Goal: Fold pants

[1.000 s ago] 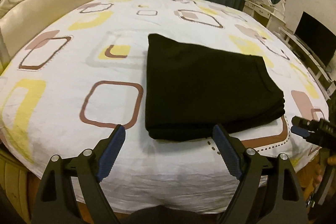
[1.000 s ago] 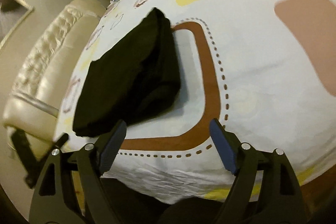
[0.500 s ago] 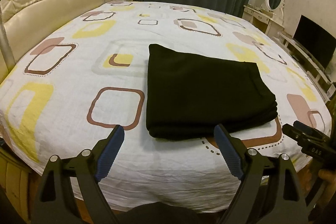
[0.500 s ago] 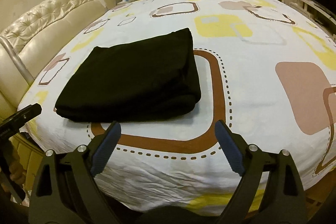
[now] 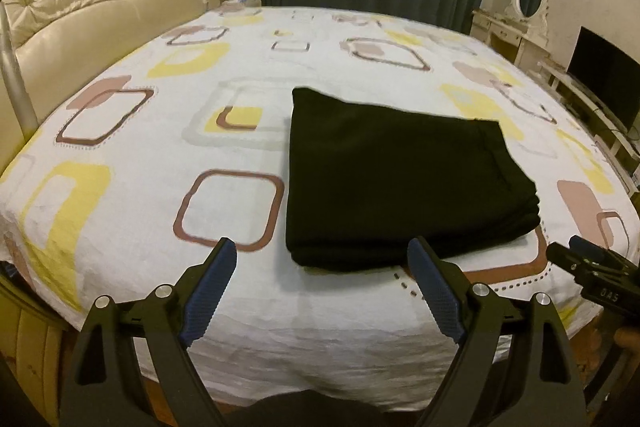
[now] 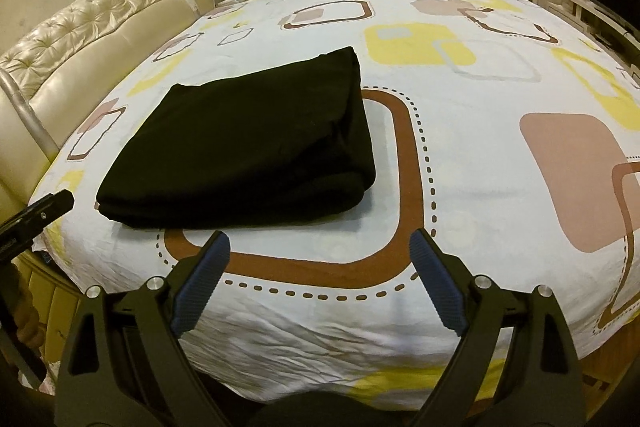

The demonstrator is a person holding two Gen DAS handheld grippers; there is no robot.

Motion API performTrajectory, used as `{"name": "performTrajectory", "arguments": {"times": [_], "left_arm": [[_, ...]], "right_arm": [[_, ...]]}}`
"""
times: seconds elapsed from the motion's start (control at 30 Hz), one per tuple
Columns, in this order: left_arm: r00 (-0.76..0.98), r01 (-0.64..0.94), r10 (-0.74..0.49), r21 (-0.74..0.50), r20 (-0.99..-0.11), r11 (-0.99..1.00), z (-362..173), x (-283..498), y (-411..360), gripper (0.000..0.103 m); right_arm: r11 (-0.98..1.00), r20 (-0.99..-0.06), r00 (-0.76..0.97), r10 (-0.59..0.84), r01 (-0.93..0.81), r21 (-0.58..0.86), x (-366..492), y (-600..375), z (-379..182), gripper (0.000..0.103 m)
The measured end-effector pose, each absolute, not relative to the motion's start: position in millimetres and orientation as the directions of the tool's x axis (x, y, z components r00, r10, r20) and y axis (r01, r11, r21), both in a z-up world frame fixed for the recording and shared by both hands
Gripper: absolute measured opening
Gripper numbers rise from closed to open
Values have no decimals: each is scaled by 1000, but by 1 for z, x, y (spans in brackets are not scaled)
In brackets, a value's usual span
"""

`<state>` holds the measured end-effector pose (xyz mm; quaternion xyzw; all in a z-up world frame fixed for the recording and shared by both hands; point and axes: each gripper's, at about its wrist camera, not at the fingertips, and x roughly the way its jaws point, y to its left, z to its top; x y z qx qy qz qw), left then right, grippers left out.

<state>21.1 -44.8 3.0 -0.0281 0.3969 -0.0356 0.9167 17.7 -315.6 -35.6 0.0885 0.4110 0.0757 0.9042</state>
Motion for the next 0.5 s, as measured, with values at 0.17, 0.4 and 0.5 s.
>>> {"name": "performTrajectory", "arguments": {"times": [0.17, 0.4, 0.5], "left_arm": [[682, 31, -86, -88, -726, 996, 3, 20, -44, 86], [678, 30, -99, -107, -728, 994, 2, 19, -44, 86], [676, 32, -103, -111, -730, 993, 2, 20, -43, 86]], "right_arm": [[970, -731, 645, 220, -65, 235, 18, -317, -37, 91], [971, -736, 640, 220, -67, 231, 18, -314, -39, 91], [971, -737, 639, 219, -67, 231, 18, -313, -39, 91]]}}
